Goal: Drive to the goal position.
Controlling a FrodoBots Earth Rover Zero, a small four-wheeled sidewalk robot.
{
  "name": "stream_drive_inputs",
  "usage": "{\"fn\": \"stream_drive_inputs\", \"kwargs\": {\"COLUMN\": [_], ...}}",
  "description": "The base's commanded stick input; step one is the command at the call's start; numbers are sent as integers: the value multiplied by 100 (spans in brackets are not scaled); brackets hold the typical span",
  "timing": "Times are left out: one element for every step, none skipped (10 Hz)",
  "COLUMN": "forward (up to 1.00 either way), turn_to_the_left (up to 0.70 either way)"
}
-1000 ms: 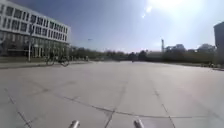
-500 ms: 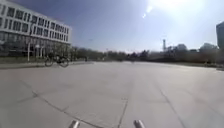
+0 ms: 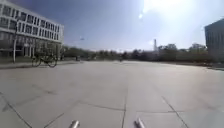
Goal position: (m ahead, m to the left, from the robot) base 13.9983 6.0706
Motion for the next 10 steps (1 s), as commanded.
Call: {"fn": "stream_drive_inputs", "kwargs": {"forward": [70,70,70,70,70,70,70,70,70,70], "turn_to_the_left": [-35,-25,-2,0,0,0,0,0,0,0]}}
